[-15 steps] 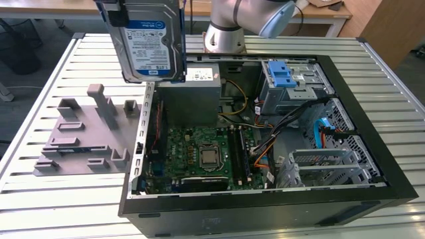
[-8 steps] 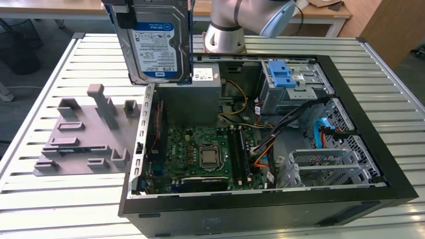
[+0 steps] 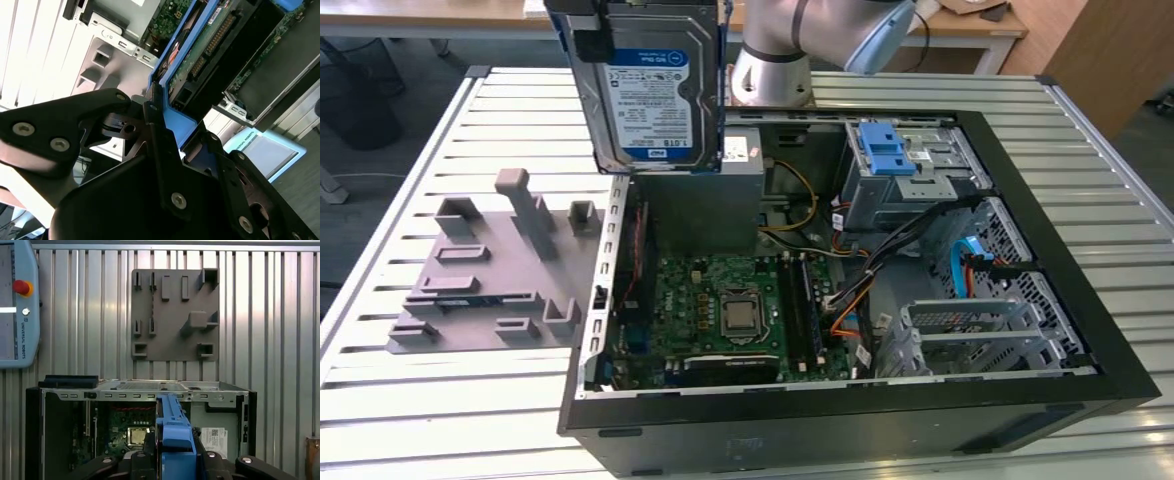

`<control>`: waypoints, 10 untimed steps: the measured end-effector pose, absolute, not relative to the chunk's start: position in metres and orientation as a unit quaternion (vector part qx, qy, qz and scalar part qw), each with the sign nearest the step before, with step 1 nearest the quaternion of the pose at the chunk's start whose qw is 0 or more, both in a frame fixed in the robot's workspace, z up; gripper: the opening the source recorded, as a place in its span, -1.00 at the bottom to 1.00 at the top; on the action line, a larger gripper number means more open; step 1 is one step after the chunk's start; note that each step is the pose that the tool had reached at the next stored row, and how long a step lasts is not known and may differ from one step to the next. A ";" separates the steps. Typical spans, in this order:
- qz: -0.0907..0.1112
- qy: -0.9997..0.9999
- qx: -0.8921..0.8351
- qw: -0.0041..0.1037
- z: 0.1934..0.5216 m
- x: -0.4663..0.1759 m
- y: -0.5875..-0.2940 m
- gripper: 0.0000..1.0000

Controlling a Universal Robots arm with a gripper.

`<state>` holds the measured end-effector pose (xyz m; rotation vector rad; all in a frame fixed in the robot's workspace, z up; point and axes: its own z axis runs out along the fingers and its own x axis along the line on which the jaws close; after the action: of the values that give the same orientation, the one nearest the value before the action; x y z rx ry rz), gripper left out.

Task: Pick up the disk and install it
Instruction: 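Pick up the disk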

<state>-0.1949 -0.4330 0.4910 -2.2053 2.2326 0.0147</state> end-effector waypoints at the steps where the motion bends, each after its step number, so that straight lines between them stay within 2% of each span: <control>1: 0.005 0.712 -0.703 0.002 0.491 -0.193 -0.434 -0.27; 10: 0.005 0.712 -0.702 0.002 0.491 -0.178 -0.439 -0.27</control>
<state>-0.1776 -0.4394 0.4910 -2.2037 2.2344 0.0149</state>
